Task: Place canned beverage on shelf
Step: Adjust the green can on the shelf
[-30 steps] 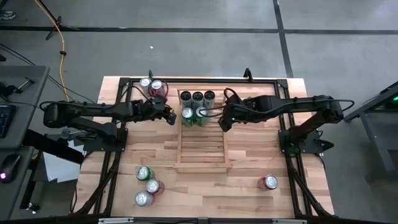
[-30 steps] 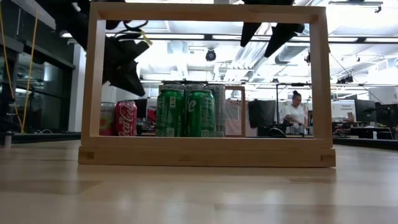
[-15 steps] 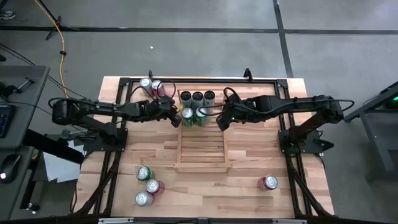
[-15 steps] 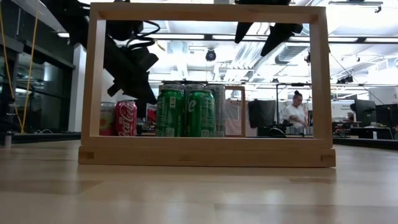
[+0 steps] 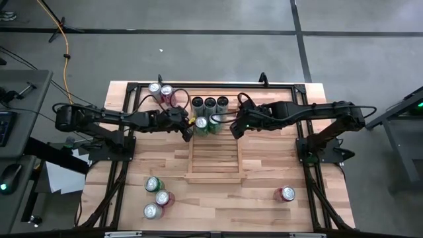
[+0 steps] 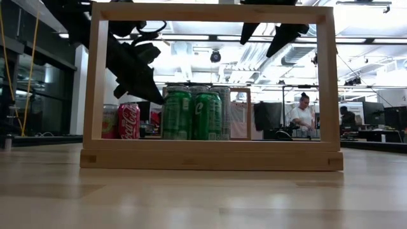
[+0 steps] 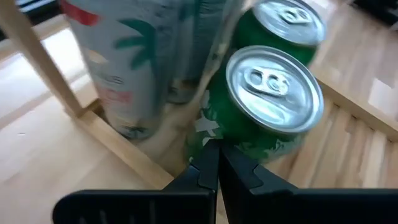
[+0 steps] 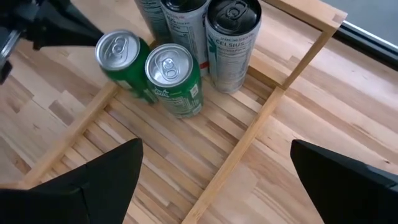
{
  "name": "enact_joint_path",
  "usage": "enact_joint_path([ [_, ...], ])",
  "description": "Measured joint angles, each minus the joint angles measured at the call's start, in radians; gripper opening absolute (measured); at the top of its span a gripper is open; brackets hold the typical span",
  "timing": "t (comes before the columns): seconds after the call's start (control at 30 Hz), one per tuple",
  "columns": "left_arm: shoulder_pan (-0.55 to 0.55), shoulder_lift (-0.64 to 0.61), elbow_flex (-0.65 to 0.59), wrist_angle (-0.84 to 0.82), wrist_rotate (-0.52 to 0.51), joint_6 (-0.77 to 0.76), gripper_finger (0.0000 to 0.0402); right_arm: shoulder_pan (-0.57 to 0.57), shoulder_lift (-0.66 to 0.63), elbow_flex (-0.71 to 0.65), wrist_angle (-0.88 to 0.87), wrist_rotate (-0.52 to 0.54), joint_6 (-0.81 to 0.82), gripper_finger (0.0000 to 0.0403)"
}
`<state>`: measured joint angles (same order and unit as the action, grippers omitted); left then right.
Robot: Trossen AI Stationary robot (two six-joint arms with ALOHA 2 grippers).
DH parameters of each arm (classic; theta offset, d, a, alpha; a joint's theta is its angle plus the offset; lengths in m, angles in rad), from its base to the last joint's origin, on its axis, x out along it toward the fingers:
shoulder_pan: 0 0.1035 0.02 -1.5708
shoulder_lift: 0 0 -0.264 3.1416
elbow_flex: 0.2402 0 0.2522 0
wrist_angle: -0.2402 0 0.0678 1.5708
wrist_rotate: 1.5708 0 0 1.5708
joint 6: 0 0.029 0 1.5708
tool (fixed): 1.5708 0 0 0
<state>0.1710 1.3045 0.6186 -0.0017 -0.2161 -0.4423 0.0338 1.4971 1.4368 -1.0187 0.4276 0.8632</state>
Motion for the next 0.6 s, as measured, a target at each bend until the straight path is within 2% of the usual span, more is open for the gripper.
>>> enact_joint_path([
  [0.37,-0.105,-0.013,0.0,-0.011,0.024,-0.072,0.0,0.0,0.0,0.0,0.0,0.006,-0.037,0.0394],
  [0.47,-0.121,-0.048,-0.001,-0.044,0.021,-0.083,0.0,0.0,0.0,0.0,0.0,0.005,-0.038,0.0394],
  [0.6,-0.154,-0.125,-0.001,-0.028,0.053,-0.118,0.0,0.0,0.0,0.0,0.01,-0.046,-0.071,0.0394],
])
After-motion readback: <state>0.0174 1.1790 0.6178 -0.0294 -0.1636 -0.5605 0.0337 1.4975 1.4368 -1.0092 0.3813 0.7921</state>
